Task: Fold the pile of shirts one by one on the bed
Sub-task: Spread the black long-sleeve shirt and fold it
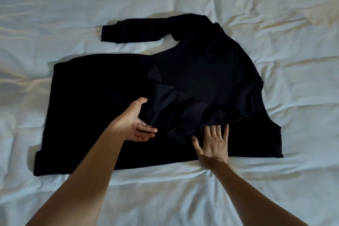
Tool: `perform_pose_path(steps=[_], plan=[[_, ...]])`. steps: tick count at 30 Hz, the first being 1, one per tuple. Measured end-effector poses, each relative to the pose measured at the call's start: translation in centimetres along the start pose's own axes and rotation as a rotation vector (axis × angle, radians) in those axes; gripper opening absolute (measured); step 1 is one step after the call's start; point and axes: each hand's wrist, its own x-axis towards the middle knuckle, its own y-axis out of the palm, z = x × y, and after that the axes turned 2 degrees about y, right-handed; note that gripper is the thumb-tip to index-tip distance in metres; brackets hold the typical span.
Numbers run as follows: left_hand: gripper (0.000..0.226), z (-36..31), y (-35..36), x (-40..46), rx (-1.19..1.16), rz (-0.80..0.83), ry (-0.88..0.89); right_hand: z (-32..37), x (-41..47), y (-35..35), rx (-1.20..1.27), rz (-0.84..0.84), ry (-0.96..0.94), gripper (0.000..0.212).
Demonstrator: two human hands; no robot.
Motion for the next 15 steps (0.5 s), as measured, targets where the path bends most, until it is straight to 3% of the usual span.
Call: perform_pose_path(steps=[3, 6, 9, 10, 12, 15], plan=[[0.088, 1.1, 0.5, 0.3, -0.246, 0.162, 0.008, 0.1, -0.2, -0.3, 0.002, 0.026, 0.002, 0.071], [0.059, 1.6, 0.9, 1.7, -0.639, 0.126, 0.128, 0.1, -0.2, -0.2, 0.03, 0.025, 0.015, 0.074], [0.023, 2.2, 2.1, 1.4, -0.4, -0.226, 0.382, 0.8, -0.5, -1.0, 0.242, -0.097, 0.051, 0.062], [0.024, 2.4, 2.4, 1.2, -0.303, -0.371, 0.471, 1.6, -0.7, -1.8, 0.349, -0.168, 0.091, 0.054], [0.029, 2.8, 2.5, 1.3, -0.318, -0.477, 0.564, 3.5, -1.1, -3.7, 0.59, -0.265, 0.311, 0.039], [0.038, 2.3, 2.2, 0.8, -0.629, -0.172, 0.421, 6.0, 0.2, -6.0, 1.259, -0.112, 0.899, 0.031]])
